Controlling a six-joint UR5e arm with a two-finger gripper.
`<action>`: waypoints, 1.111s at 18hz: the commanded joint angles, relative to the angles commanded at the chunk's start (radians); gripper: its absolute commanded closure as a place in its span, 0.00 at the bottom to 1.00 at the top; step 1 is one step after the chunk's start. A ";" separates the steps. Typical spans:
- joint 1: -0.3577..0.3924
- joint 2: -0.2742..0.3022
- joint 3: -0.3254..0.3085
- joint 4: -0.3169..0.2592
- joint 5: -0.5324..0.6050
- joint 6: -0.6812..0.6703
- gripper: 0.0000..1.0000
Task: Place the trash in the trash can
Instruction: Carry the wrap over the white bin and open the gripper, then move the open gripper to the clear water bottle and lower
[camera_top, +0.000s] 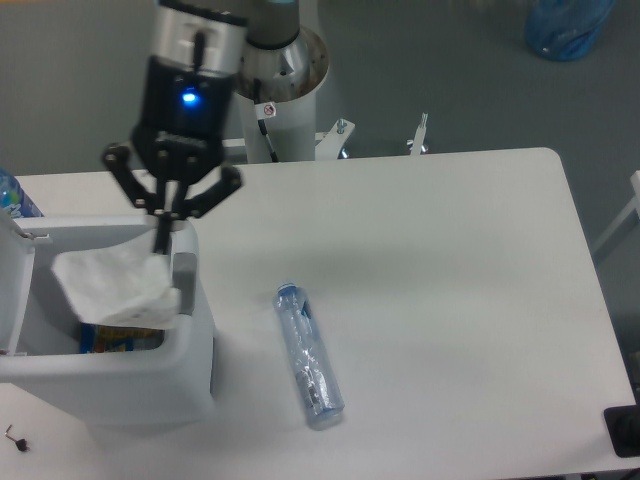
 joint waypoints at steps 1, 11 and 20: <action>-0.002 0.002 -0.011 0.009 0.000 0.000 0.93; 0.030 -0.002 0.003 0.034 0.000 -0.025 0.00; 0.279 -0.069 0.018 0.037 0.005 -0.026 0.00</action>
